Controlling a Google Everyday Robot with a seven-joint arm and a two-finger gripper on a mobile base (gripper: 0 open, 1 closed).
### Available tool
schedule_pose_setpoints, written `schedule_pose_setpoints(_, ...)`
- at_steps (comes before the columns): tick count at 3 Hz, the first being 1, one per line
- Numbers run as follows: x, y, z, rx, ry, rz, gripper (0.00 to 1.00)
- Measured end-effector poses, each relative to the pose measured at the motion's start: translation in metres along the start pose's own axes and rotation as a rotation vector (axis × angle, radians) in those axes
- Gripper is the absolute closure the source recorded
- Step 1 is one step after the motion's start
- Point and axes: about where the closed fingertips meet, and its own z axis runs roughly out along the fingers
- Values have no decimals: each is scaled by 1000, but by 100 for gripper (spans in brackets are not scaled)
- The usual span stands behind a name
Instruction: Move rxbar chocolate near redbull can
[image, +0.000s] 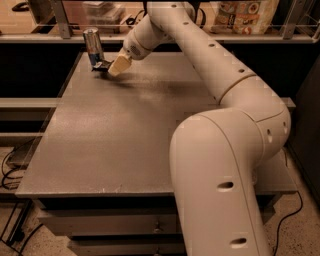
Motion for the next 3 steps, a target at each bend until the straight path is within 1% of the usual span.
schedule_pose_setpoints(1, 0, -7, 3, 18, -19, 39, 25)
schedule_pose_setpoints(2, 0, -5, 7, 12, -17, 38, 2)
schedule_pose_setpoints(3, 1, -4, 9, 9, -16, 38, 0)
